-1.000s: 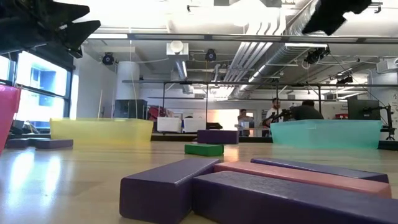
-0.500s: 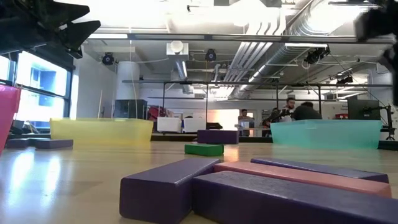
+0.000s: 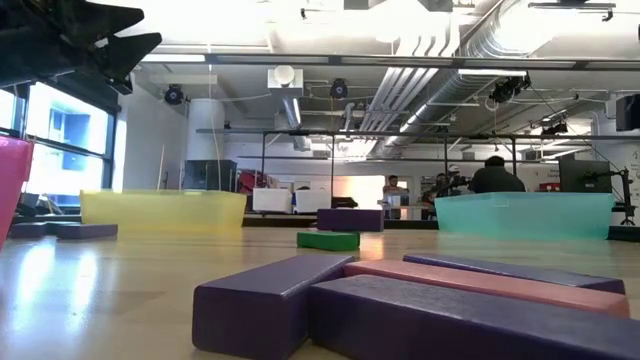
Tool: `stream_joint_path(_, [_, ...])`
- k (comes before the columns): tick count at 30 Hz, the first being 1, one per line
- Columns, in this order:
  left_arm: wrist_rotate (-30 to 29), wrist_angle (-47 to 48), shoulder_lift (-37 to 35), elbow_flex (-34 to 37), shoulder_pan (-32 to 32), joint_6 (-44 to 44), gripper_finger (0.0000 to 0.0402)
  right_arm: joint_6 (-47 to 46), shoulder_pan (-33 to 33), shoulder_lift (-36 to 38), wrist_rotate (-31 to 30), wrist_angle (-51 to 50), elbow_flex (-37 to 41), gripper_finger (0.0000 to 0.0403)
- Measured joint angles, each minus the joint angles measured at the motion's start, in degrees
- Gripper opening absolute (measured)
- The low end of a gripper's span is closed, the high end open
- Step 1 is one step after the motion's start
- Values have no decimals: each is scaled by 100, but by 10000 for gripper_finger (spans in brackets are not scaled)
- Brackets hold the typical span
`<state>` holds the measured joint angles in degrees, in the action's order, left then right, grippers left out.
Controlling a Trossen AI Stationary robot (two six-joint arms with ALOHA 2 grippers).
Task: Sort blocks
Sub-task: Put the green wooden block into the green bin
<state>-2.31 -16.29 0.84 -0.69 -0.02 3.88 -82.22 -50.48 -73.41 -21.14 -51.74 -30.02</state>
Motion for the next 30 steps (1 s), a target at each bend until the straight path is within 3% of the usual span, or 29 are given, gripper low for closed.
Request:
stream_joint_path(10, [2, -3, 0, 0, -1, 59, 191, 103, 70, 31, -70, 879, 483, 209])
stream_joint_path(23, [17, 7, 0, 0, 0, 62, 191, 91, 83, 32, 219, 969, 485, 84])
stream_joint_path(30, [17, 9, 0, 0, -1, 64, 191, 123, 95, 42, -27, 845, 244, 80])
